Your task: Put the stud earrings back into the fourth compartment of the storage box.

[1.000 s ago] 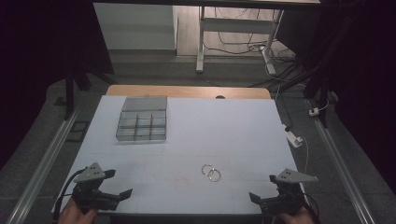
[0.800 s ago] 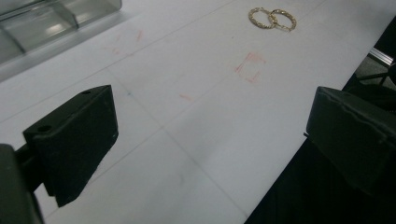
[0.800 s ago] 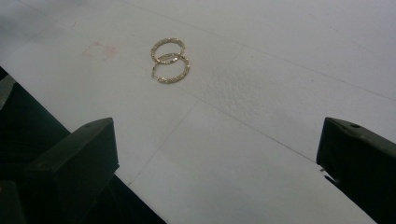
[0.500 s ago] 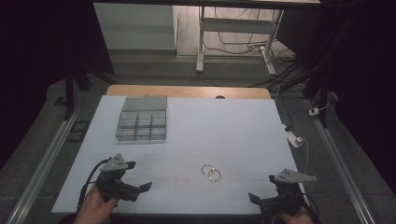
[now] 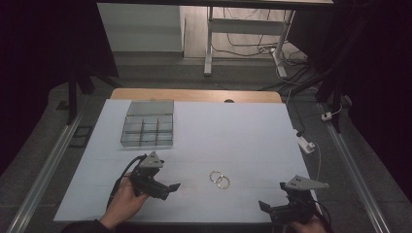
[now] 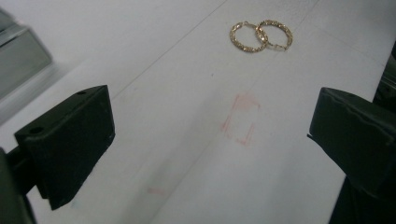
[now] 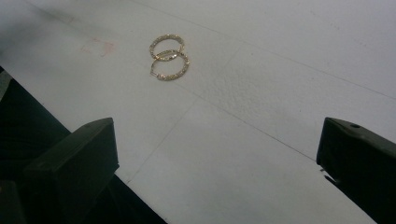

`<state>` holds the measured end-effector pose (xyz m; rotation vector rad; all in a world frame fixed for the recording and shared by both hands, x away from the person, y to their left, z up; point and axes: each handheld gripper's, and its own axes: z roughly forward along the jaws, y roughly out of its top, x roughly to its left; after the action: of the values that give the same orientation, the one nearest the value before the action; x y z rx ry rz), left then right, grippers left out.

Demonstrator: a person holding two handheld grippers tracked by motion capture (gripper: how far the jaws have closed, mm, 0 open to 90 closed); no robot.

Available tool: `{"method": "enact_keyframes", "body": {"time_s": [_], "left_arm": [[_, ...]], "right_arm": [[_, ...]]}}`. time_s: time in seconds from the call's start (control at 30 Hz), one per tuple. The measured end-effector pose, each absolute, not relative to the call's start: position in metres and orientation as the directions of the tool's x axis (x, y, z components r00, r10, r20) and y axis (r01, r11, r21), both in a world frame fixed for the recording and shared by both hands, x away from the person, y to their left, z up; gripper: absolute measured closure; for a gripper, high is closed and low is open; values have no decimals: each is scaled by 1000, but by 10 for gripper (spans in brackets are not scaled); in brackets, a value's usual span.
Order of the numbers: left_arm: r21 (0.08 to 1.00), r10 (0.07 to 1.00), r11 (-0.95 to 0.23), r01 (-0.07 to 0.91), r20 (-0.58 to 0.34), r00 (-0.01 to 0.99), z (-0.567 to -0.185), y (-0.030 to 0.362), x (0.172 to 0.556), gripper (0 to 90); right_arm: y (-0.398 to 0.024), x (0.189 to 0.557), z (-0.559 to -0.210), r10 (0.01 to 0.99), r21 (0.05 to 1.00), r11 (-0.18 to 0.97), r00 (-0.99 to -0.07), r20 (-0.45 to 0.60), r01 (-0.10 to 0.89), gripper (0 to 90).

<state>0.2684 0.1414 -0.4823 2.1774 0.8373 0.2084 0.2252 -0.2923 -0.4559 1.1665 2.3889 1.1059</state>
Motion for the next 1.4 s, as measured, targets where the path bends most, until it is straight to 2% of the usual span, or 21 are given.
{"method": "enact_keyframes", "body": {"time_s": [0.4,0.7,0.93,1.13,1.27,1.33,1.37,1.4], "left_arm": [[715,590,-513,475,-108,800,-489,100,302,0],[687,569,-575,444,-55,821,-494,70,319,0],[676,520,-616,404,-37,853,-497,45,325,0],[682,450,-630,373,-71,890,-501,20,325,0],[674,391,-664,322,-54,919,-505,1,319,40],[665,353,-688,291,-44,934,-507,-7,316,165],[656,335,-704,272,-32,942,-508,-11,314,205],[648,324,-716,260,-21,946,-510,-15,312,205]], "right_arm": [[-292,225,-456,756,733,392,-649,88,556,0],[-292,225,-456,752,730,397,-653,88,556,0],[-292,224,-456,749,728,400,-656,89,556,0],[-292,224,-456,747,728,405,-659,84,553,0],[-291,224,-457,747,728,407,-660,83,552,0],[-291,224,-457,746,728,408,-661,83,551,0],[-291,224,-457,746,728,408,-661,83,551,0],[-291,224,-457,746,728,408,-661,83,551,0]]}}
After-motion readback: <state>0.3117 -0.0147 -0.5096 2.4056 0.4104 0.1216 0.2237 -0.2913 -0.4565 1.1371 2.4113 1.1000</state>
